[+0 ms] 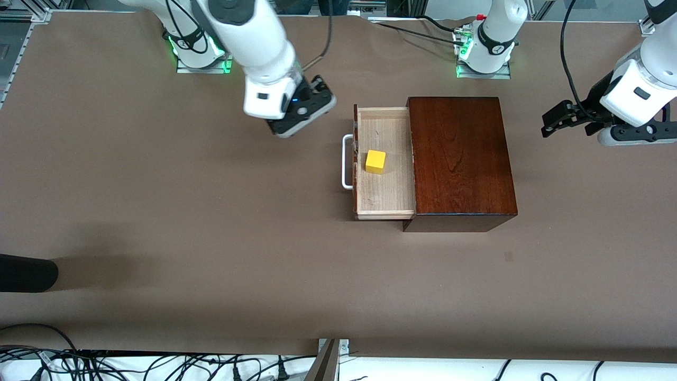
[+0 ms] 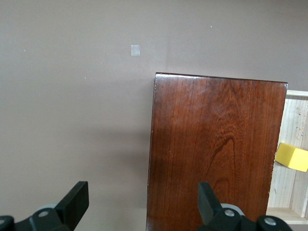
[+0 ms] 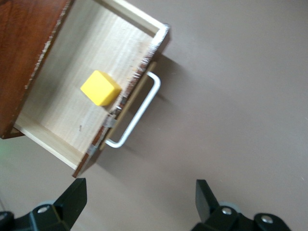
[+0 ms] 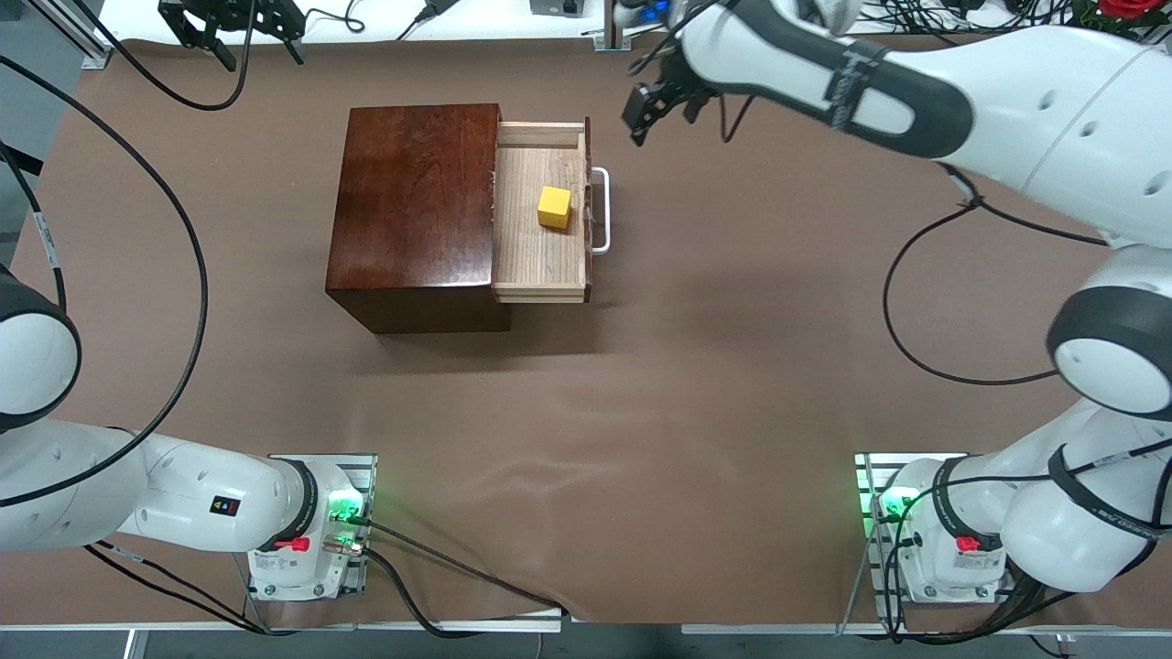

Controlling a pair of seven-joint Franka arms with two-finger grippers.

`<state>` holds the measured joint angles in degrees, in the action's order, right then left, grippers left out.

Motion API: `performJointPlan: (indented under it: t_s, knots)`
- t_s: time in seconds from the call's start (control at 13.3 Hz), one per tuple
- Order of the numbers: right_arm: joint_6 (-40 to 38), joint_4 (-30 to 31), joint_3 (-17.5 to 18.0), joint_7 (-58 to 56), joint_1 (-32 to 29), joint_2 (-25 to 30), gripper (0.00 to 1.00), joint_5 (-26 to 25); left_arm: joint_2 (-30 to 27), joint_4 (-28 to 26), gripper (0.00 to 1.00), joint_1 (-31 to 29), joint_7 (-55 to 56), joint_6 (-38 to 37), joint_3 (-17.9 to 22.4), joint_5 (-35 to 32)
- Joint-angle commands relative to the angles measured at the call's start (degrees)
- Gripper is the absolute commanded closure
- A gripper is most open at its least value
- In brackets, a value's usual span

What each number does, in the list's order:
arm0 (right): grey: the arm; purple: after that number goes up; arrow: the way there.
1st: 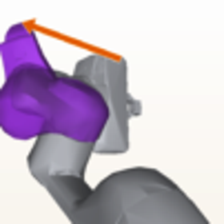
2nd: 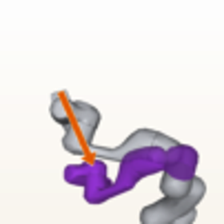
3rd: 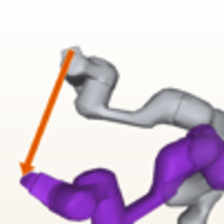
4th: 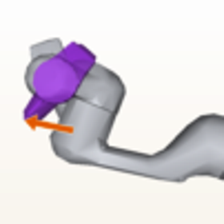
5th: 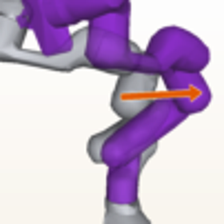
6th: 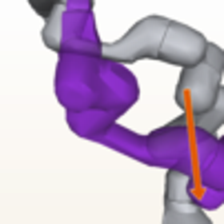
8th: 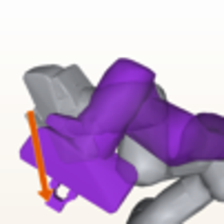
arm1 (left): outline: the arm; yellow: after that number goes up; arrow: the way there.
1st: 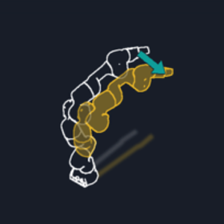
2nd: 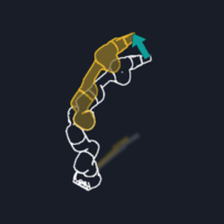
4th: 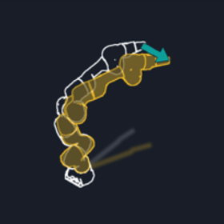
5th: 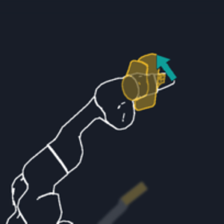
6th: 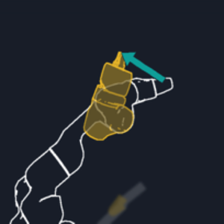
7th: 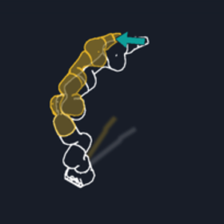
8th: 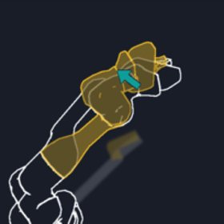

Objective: Open drawer, take yellow block, close drawer
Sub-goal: 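Lower the right gripper into the drawer over the yellow cube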

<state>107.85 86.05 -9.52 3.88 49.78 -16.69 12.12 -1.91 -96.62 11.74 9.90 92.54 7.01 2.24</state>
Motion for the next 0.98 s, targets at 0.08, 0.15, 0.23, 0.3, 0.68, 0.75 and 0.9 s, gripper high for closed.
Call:
performJointPlan:
  t_s: [0.08, 0.15, 0.23, 0.3, 0.68, 0.75, 0.9]
  knots:
    - [-0.5, -8.1, -0.7, -0.5, 3.7, -7.2, 0.00, 0.4, -0.6, -0.1, 0.00, -0.4, -1.5, 1.2, -0.2, 0.8]
    - [-0.4, -10.3, -0.7, -0.6, 4.4, -9.3, 0.00, 0.4, -0.4, -0.2, 0.00, -0.7, -1.6, 1.2, -0.2, 0.8]
    - [-0.4, -12.8, -0.7, -0.7, 5.2, -11.5, 0.00, 0.3, -0.2, -0.2, 0.00, -1.4, -1.6, 1.6, -0.2, 0.7]
    - [-0.4, -15.5, -0.7, -1.0, 5.7, -13.7, 0.00, 0.3, 0.4, -0.2, 0.00, -1.4, -1.6, 2.7, -0.2, 0.4]
    - [3.0, -21.1, -0.7, -6.0, 7.4, -20.7, 0.00, -2.2, 0.7, -0.1, 0.00, -1.8, -1.6, 5.5, -0.2, 0.0]
    - [3.2, -21.1, -0.7, -7.6, 7.5, -21.2, 0.00, -2.4, 0.9, 0.4, 0.00, -1.8, -1.5, 5.2, -0.2, 0.0]
    - [3.9, -21.1, -0.7, -12.4, 7.8, -22.1, 0.00, -2.5, 1.1, 0.6, 0.00, -2.0, -1.5, 5.0, -0.1, 0.0]
